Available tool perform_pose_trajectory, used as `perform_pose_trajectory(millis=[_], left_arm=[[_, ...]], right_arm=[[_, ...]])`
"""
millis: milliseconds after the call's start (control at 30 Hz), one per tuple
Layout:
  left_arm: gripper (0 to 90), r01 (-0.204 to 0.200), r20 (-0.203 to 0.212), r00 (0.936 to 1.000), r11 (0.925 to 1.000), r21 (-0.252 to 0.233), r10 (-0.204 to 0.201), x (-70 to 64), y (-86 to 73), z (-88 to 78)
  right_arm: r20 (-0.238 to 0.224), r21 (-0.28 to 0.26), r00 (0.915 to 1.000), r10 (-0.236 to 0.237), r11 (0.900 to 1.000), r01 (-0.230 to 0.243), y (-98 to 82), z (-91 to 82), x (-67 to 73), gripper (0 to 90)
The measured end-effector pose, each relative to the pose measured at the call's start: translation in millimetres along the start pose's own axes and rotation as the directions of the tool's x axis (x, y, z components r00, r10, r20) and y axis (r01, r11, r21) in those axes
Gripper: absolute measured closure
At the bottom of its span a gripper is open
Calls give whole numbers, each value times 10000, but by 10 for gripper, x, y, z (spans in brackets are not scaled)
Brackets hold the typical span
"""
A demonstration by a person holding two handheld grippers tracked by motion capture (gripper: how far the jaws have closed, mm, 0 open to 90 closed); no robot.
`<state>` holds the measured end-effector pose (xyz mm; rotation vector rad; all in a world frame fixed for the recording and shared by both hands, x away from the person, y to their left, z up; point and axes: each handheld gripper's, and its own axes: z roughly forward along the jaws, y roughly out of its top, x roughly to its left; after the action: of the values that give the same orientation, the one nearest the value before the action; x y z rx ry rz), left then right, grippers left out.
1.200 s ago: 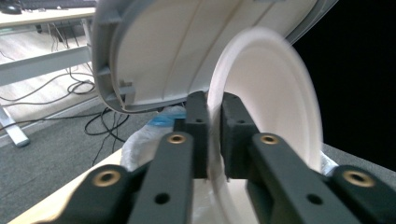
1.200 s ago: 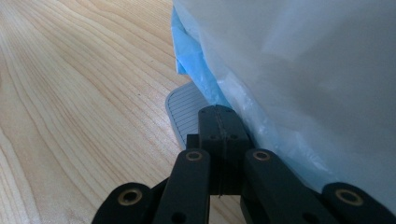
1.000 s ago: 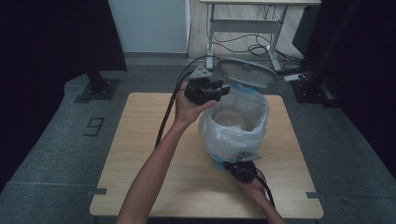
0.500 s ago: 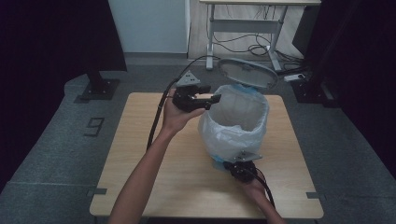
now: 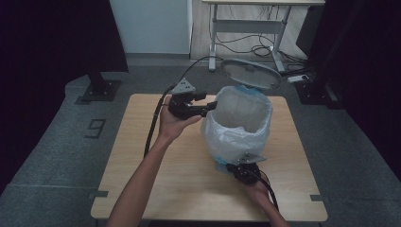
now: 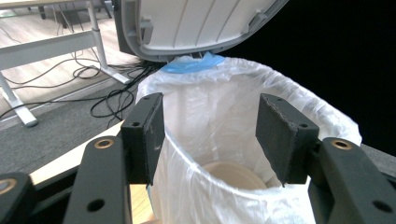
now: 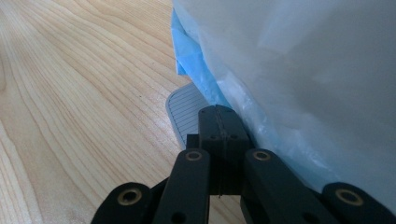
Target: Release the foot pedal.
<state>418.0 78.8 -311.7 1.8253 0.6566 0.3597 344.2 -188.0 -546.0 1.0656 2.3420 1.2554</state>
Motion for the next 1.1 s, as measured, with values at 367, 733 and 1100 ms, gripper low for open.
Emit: perform_pose_trajectory(millis=[367,733,1100], left_arm=[[421,47,-205,9998,9999,119,-45,45,-219,-121],[419,191,-407,9990,9998,107,-187,108,-429,-292],[408,382,-776,9963,9993,50,-377,162,-748,-530]], right_arm=[[-20,-87,10000,9,10000,-9,-6,-2,9,867],[188,-293,9997,-164,9994,170,8,-31,54,854],[174,-808,9990,-414,9958,427,29,-107,114,584]])
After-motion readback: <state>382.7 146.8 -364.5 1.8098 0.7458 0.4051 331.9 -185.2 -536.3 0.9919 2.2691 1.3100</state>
